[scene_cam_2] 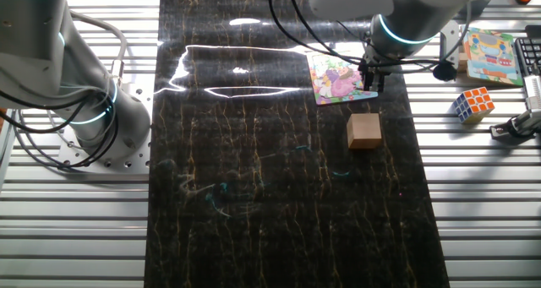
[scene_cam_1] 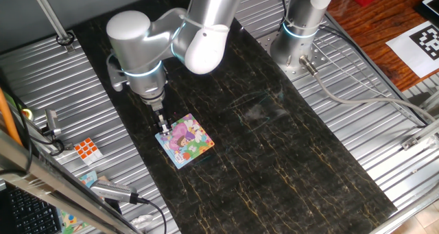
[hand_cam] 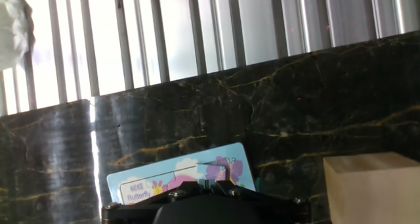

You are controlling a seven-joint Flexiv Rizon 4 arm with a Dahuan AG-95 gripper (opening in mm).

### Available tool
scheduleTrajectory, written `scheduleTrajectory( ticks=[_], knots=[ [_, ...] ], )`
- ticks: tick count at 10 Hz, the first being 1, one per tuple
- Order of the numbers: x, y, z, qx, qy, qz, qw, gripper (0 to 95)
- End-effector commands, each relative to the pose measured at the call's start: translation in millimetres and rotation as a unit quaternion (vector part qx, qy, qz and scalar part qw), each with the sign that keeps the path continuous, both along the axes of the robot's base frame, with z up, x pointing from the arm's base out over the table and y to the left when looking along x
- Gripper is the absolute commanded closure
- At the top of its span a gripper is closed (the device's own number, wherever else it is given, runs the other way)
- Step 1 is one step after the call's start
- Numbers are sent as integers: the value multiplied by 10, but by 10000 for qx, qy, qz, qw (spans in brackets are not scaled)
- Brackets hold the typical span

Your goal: Assemble one piece of a puzzle

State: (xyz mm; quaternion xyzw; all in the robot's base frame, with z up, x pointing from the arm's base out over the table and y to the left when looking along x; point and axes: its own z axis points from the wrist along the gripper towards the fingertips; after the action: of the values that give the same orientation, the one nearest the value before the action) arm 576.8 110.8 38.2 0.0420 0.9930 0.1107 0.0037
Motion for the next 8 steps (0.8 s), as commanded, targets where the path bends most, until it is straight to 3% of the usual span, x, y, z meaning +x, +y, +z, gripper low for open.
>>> scheduleTrajectory(
  ticks=[1, 3, 5, 8],
  knots=[
    [-3, 1, 2, 18, -21, 177, 9998, 950],
    [-3, 1, 2, 24, -1, 293, 9996, 950],
    [-3, 1, 2, 12, 101, 279, 9996, 950],
    [-3, 1, 2, 22, 99, 220, 9997, 950]
  ],
)
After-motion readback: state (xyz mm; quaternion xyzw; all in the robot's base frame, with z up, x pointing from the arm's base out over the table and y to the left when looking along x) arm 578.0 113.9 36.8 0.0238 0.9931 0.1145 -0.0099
